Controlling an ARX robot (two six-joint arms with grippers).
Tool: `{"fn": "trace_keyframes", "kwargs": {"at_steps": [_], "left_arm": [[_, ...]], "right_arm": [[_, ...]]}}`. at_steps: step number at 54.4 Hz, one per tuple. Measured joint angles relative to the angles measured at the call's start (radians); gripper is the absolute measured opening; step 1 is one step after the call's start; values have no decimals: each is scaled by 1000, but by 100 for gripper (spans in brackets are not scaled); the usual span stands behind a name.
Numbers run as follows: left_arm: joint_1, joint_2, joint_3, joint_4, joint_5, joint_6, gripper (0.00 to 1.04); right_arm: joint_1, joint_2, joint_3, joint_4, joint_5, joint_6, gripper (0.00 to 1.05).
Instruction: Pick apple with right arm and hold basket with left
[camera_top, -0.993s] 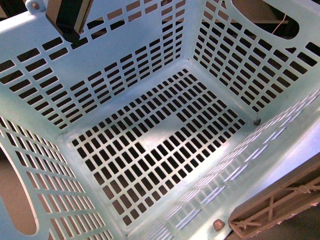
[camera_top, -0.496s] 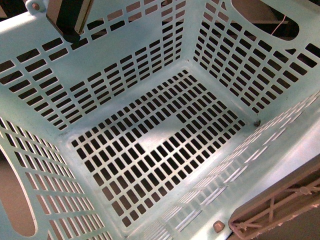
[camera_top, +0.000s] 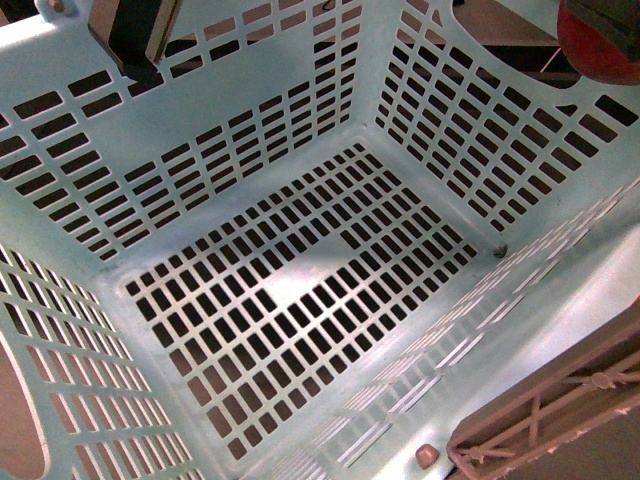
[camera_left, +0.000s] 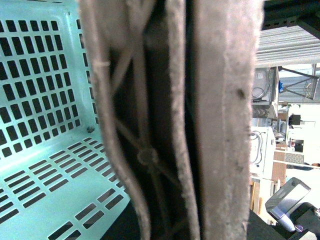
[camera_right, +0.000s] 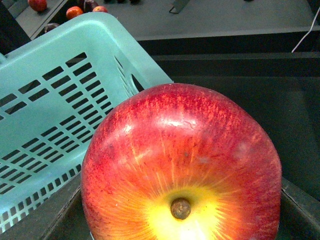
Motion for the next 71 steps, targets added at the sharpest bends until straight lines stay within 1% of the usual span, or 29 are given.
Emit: {"fn": "trace_keyframes", "kwargs": {"at_steps": [2, 6, 8, 9, 12, 17, 22, 28, 32, 36, 39, 47, 49, 51, 52, 53, 54, 55, 56, 59, 69, 71], "left_arm": [[0, 0, 0, 0, 0, 0, 16], [0, 0, 0, 0, 1, 0, 16], [0, 0, 0, 0, 1, -1, 16], [0, 0, 0, 0, 1, -1, 16], [0, 0, 0, 0, 1, -1, 16], [0, 0, 0, 0, 8, 3, 16], [0, 2, 0, -2, 10, 4, 16], [0, 2, 0, -2, -10, 8, 16], [0, 2, 0, -2, -7, 7, 16], [0, 2, 0, -2, -2, 5, 16], [0, 2, 0, -2, 0, 4, 16], [0, 2, 0, -2, 4, 2, 16], [0, 2, 0, -2, 3, 3, 16], [0, 2, 0, -2, 0, 3, 16], [0, 2, 0, -2, 0, 3, 16], [0, 2, 0, -2, 3, 3, 16], [0, 2, 0, -2, 4, 4, 16], [0, 2, 0, -2, 3, 4, 16], [0, 2, 0, -2, 2, 4, 16], [0, 2, 0, -2, 1, 4, 16], [0, 2, 0, -2, 1, 4, 16], [0, 2, 0, -2, 2, 3, 16]], "right_arm": [[1, 0, 0, 0, 4, -2, 82], [1, 0, 0, 0, 5, 0, 93], [1, 0, 0, 0, 4, 0, 97], [1, 0, 0, 0, 3, 0, 98], [1, 0, 0, 0, 3, 0, 96], [-5, -4, 0, 0, 5, 2, 96], [-34, -27, 0, -1, 20, 5, 96], [-125, -109, -14, -41, 58, 7, 96], [-208, -207, -62, -105, 112, -13, 96], [-243, -267, -93, -167, 175, -31, 96], [-254, -290, -108, -180, 188, -35, 96], [-257, -303, -111, -183, 182, -51, 96], [-293, -300, -152, -58, 60, -84, 90], [-319, -305, -203, 74, -37, -117, 83], [-323, -307, -216, 105, -58, -124, 81], [-333, -317, -250, 177, -101, -142, 76], [-337, -327, -268, 211, -114, -148, 73], [-339, -337, -283, 233, -123, -156, 69], [-341, -354, -298, 249, -130, -164, 63], [-343, -386, -324, 253, -132, -172, 53], [-346, -458, -384, 233, -133, -186, 27], [-346, -481, -397, 224, -133, -187, 19]]}}
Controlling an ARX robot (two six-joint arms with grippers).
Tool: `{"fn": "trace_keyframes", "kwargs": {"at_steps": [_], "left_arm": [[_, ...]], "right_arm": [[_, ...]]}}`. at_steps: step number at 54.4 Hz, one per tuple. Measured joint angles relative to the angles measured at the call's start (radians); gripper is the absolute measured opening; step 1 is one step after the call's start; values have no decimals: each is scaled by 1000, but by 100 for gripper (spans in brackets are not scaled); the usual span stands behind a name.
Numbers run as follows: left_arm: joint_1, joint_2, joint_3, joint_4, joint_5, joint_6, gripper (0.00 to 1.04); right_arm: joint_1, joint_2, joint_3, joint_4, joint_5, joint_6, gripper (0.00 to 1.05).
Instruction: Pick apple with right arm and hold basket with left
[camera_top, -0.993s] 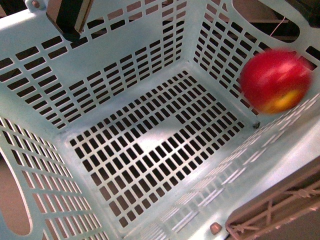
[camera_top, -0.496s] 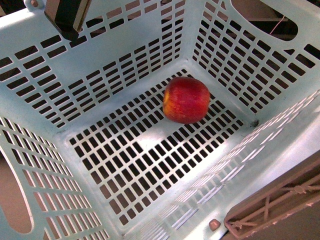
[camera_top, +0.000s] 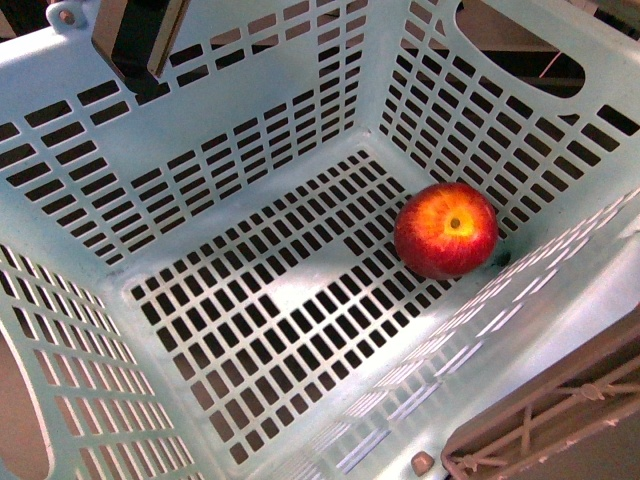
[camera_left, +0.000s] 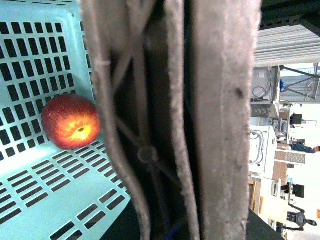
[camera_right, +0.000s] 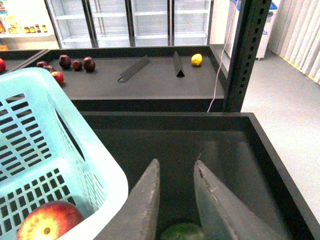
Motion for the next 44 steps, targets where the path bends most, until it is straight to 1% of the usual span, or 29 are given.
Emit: {"fn": "trace_keyframes", "kwargs": {"at_steps": [1, 6, 24, 28, 44], "left_arm": [[0, 0, 0, 0, 0, 0, 16], [0, 0, 0, 0, -2, 0, 16], [0, 0, 0, 0, 0, 0, 16], [0, 0, 0, 0, 0, 0, 16], [0, 0, 0, 0, 0, 0, 16]], "right_arm": [[0, -3, -2, -2, 0, 0, 18], [0, -52, -25, -25, 0, -2, 2], [0, -248, -90, -157, 0, -6, 2], [0, -268, -111, -135, 0, -6, 2], [0, -421, -111, -280, -1, -6, 2]]}}
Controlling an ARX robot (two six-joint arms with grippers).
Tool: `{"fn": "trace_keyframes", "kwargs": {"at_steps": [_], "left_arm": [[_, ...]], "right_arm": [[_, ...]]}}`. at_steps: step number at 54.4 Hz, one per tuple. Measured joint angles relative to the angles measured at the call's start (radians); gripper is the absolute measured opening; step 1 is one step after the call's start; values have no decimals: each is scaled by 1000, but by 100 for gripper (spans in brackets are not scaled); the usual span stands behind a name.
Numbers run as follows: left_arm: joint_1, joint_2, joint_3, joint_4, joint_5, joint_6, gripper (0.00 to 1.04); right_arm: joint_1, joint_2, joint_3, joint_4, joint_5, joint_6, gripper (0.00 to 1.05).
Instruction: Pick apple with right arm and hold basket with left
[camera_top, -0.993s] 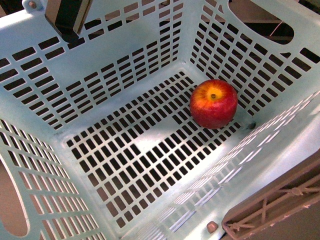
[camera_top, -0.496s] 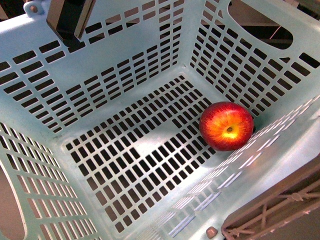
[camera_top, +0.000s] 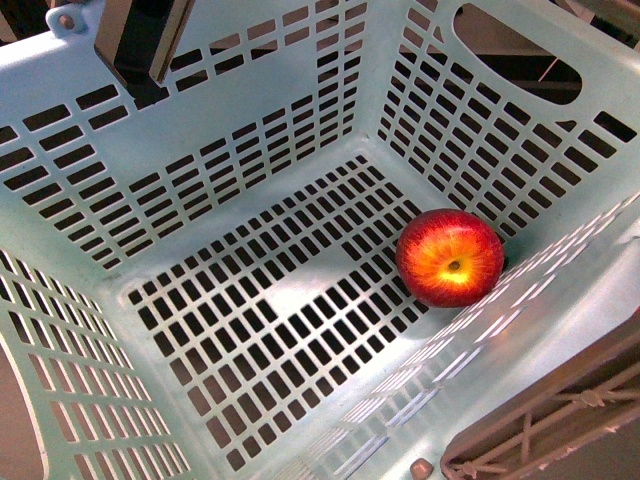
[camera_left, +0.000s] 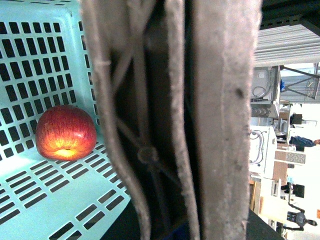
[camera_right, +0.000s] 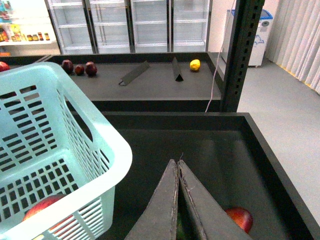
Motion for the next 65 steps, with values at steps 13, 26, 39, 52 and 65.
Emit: {"fn": "trace_keyframes", "kwargs": {"at_steps": [13, 26, 39, 52, 65], "left_arm": [[0, 0, 0, 0, 0, 0, 16], [0, 0, 0, 0, 0, 0, 16], [0, 0, 1, 0, -1, 0, 16], [0, 0, 1, 0, -1, 0, 16], [0, 0, 1, 0, -2, 0, 16]], "right_arm": [[0, -105, 0, -103, 0, 0, 2], [0, -215, 0, -238, -2, 0, 2], [0, -321, 0, -327, 1, 0, 2], [0, -322, 0, -327, 0, 0, 39], [0, -322, 0, -327, 0, -1, 77]]}}
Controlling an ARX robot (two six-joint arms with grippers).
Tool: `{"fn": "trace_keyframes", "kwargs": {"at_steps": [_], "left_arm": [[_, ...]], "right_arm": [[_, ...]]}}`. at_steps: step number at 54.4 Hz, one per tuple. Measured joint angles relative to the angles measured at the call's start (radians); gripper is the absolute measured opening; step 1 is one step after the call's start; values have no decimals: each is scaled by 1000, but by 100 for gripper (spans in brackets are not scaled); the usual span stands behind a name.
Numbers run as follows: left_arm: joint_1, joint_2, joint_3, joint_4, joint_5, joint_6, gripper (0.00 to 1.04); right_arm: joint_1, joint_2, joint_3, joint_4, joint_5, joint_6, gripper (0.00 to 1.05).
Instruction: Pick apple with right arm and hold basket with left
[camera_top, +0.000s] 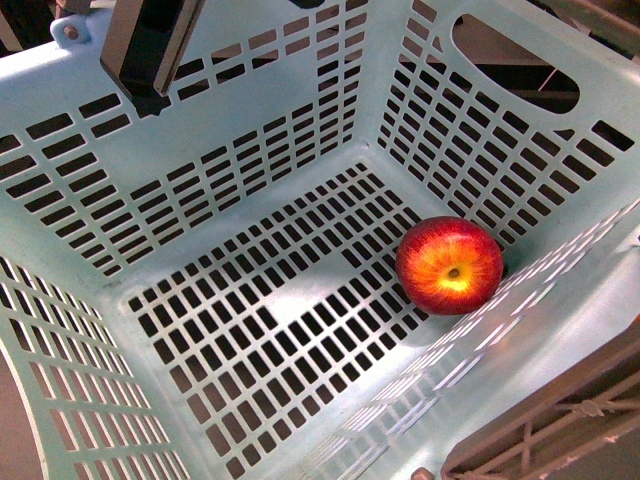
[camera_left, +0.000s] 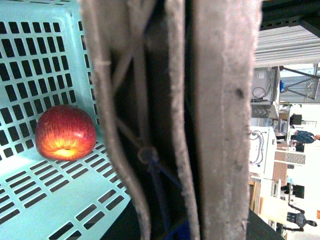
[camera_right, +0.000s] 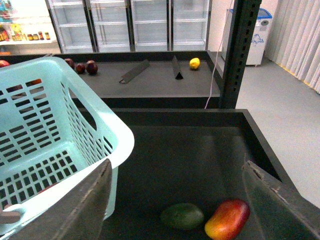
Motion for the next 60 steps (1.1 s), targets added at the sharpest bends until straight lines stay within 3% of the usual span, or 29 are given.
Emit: {"fn": "trace_keyframes", "kwargs": {"at_steps": [4, 6, 14, 17, 34, 46, 60], "left_arm": [[0, 0, 0, 0, -1, 0, 16], [-10, 0, 0, 4, -61, 4, 16], [-7, 0, 3, 17, -344, 21, 16], [8, 0, 5, 22, -370, 52, 16], [252, -14, -33, 77, -201, -87, 16], [472, 11, -95, 134, -202, -211, 16], [565, 116, -122, 140, -132, -214, 16]], "right_arm": [[0, 0, 0, 0, 0, 0, 93], [0, 0, 0, 0, 0, 0, 98], [0, 0, 0, 0, 0, 0, 96], [0, 0, 0, 0, 0, 0, 96], [0, 0, 0, 0, 0, 0, 96], [0, 0, 0, 0, 0, 0, 96], [0, 0, 0, 0, 0, 0, 96]]}}
